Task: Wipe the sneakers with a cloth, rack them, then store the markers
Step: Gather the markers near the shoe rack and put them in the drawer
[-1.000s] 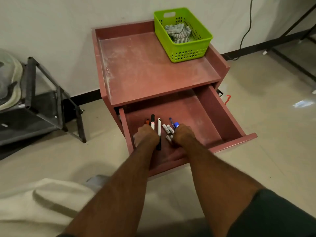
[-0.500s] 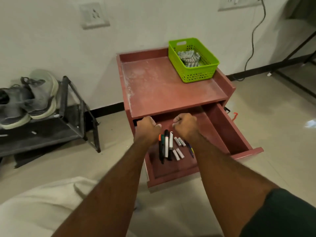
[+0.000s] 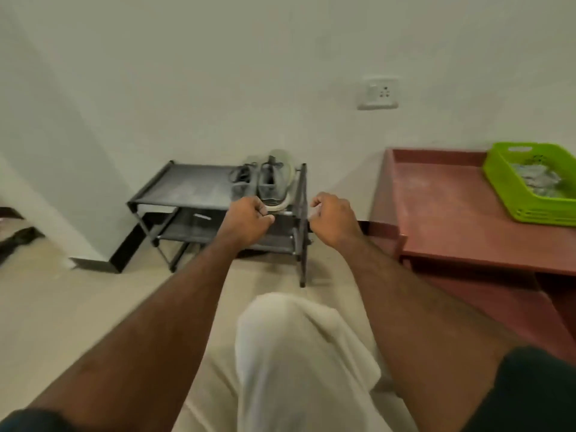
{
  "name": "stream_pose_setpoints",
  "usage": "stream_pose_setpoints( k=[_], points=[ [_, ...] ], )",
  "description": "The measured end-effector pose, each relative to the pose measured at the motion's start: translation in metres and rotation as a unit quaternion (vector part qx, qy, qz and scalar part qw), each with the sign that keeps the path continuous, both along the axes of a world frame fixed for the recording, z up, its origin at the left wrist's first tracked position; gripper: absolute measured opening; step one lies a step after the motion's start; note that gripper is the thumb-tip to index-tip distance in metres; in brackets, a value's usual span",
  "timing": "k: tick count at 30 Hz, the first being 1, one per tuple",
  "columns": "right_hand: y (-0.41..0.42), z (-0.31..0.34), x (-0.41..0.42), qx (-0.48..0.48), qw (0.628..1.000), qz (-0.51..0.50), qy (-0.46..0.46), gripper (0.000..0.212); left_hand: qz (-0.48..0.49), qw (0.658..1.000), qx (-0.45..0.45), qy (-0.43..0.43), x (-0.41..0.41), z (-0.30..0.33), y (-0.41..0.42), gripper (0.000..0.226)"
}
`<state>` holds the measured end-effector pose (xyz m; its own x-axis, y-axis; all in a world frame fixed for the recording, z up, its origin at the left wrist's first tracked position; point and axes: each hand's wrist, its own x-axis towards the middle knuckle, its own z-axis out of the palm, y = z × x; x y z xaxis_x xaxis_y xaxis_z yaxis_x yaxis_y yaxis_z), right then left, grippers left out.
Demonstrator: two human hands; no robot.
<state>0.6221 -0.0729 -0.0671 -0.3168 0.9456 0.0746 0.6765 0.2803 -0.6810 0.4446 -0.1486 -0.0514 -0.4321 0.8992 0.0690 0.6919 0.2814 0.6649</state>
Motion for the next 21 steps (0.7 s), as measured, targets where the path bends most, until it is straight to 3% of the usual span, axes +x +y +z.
stream_pose_setpoints(
  k=[5, 13, 18, 21],
  points=[
    [-0.037, 0.009, -0.133, -0.049, 0.978, 0.187, -0.076, 0.034, 0.107, 0.994, -0.004, 0.016, -0.110, -0.003, -0.058, 0.013],
    [-0.114, -0.084, -0.291, -0.114, 0.953, 0.267, -0.091, 0.029, 0.203, 0.973, -0.094, -0.058, -0.236, -0.099, -0.131, 0.016],
    [-0.144, -0.168, -0.348, -0.154, 0.938, 0.276, -0.142, 0.031, 0.334, 0.918, -0.147, -0.156, -0.284, -0.203, -0.187, 0.014],
    [-0.162, -0.219, -0.371, -0.171, 0.929, 0.285, -0.164, 0.027, 0.431, 0.854, -0.171, -0.237, -0.302, -0.261, -0.210, 0.016]
  ],
)
